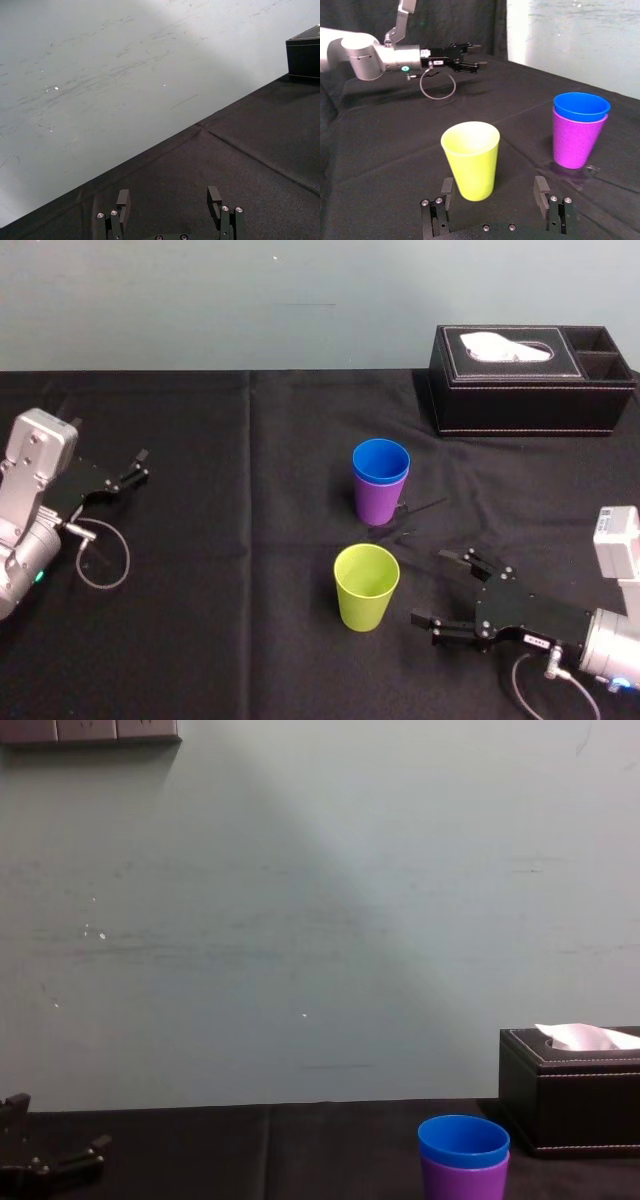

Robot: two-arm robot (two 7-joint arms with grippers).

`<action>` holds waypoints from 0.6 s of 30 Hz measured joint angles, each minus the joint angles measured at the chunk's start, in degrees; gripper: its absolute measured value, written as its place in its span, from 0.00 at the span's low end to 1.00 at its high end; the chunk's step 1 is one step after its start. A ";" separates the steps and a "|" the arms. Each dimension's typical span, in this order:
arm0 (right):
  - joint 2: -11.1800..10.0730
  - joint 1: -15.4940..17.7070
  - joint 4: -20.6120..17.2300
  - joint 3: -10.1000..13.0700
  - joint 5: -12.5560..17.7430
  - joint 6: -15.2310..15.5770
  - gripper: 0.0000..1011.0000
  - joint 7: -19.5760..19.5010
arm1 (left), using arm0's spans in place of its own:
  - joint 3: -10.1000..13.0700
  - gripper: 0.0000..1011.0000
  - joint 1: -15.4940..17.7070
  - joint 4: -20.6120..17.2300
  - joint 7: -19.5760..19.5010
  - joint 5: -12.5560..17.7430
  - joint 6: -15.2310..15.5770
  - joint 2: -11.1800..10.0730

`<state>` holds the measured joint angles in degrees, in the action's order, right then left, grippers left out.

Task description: Stack the three plastic cups sequentially using one hand.

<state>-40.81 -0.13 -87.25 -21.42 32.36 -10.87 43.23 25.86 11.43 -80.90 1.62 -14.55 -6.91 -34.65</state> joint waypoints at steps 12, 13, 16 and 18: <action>1.92 -3.25 1.28 -3.43 -1.90 1.57 0.99 0.92 | 0.00 1.00 0.00 0.00 0.00 0.00 0.00 0.00; 2.03 -3.42 1.40 -3.58 -1.95 1.64 0.99 0.97 | 0.00 1.00 0.00 0.00 0.00 0.00 0.00 0.00; 2.49 -4.28 1.90 -4.27 -2.07 2.02 0.99 1.27 | 0.00 1.00 0.00 0.00 0.00 0.00 0.00 0.00; 2.82 -4.96 2.20 -4.84 -2.18 2.27 0.99 1.42 | 0.00 1.00 0.00 0.00 0.00 0.00 0.00 0.00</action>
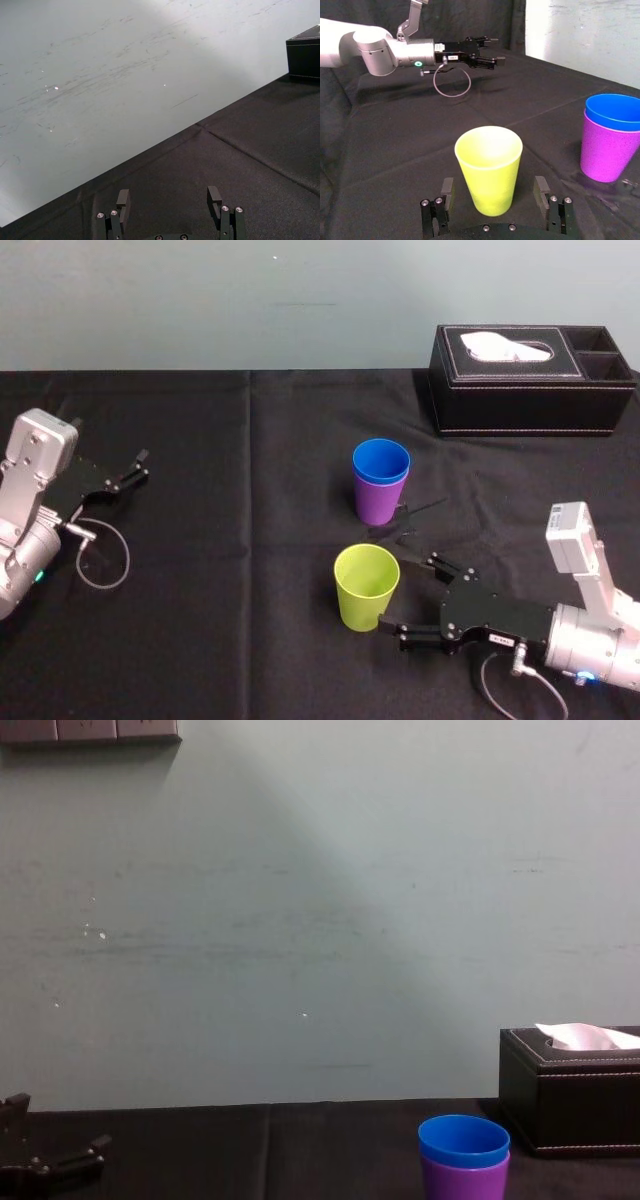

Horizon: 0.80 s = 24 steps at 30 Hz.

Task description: Stack the three plastic cups sequentially using one hand.

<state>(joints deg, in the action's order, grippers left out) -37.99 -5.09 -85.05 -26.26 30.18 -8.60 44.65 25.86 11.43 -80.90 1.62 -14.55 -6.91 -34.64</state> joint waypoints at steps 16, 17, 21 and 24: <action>2.62 -4.39 2.50 -3.48 -0.57 1.59 0.99 0.63 | 0.00 1.00 0.00 0.00 0.00 0.00 0.00 0.00; 2.64 -4.40 2.50 -3.48 -0.57 1.60 0.99 0.66 | 0.00 1.00 0.00 0.00 0.00 0.00 0.00 0.00; 2.59 -4.32 2.47 -3.45 -0.59 1.60 0.99 0.67 | 0.00 1.00 0.00 0.00 0.00 0.00 0.00 0.00; 2.56 -4.25 2.42 -3.41 -0.59 1.57 0.99 0.67 | 0.00 1.00 0.00 0.00 0.00 0.00 0.00 0.00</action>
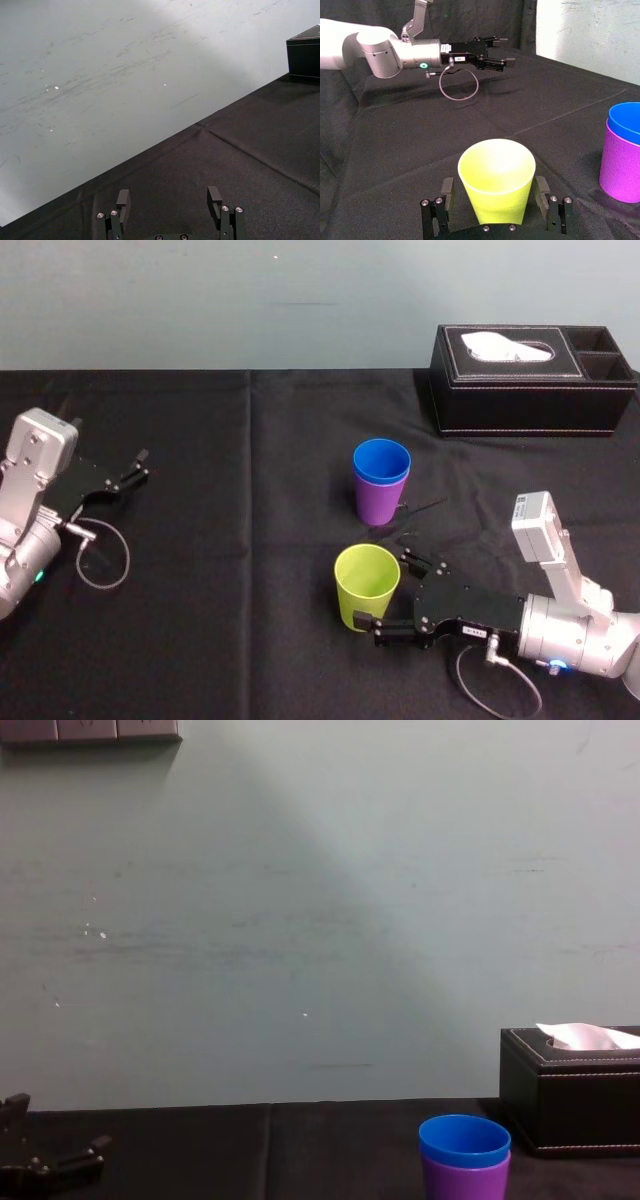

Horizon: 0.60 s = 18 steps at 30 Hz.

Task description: Stack the three plastic cups sequentially using one hand.

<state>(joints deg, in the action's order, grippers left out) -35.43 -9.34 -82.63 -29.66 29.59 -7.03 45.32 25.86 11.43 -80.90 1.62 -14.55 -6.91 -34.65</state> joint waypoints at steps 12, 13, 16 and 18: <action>-0.10 0.14 -0.16 0.12 0.00 -0.05 0.77 -0.01 | 0.00 1.00 0.00 0.00 0.00 0.00 0.00 0.00; -0.11 0.14 -0.17 0.13 0.00 -0.05 0.76 0.00 | 0.00 1.00 0.00 0.00 0.00 0.00 0.00 0.00; -0.12 0.16 -0.18 0.15 0.00 -0.07 0.74 -0.01 | 0.00 1.00 0.00 0.00 0.00 0.00 0.00 0.00; -0.13 0.17 -0.19 0.16 0.01 -0.08 0.73 -0.02 | 0.00 1.00 0.00 0.00 0.00 0.00 0.00 0.00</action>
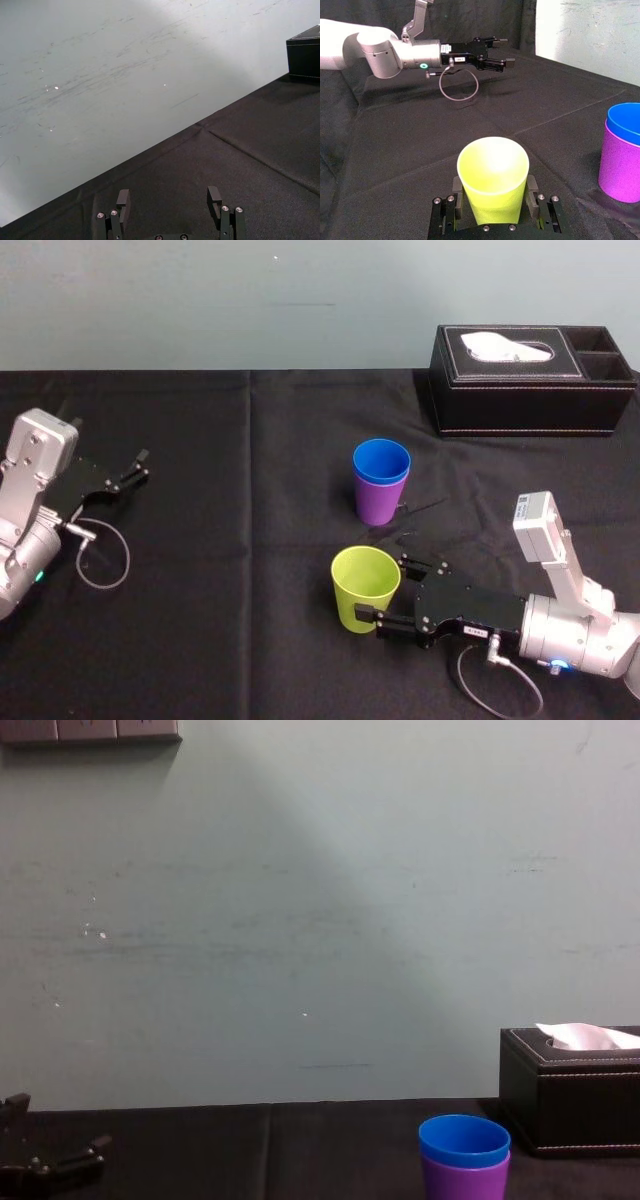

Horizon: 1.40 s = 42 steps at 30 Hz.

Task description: Stack the three plastic cups sequentially using one hand.

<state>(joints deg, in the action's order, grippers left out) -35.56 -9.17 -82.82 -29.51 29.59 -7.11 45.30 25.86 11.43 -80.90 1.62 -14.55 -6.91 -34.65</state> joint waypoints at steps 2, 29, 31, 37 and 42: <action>-0.01 0.01 -0.01 0.02 0.00 -0.02 0.72 -0.01 | 0.00 1.00 0.00 0.00 0.00 0.00 0.00 0.00; -3.98 5.69 -11.30 5.25 2.10 1.96 0.71 -7.06 | 0.00 1.00 0.00 0.00 0.00 0.00 0.00 0.00; -4.77 6.61 -13.77 6.93 3.49 3.83 0.71 -8.73 | 0.00 1.00 0.00 0.00 0.00 0.00 0.00 0.00; -5.70 7.03 -16.65 9.26 4.89 6.72 0.71 -11.41 | 0.00 1.00 0.00 0.00 0.00 0.00 0.00 0.01; -5.91 5.69 -17.39 10.60 5.57 8.87 0.71 -12.88 | 0.00 1.00 0.00 0.00 0.00 0.00 0.01 0.00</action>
<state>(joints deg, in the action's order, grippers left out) -41.47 -3.48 -100.21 -18.91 35.16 1.77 32.42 25.86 11.43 -80.90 1.62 -14.55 -6.90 -34.64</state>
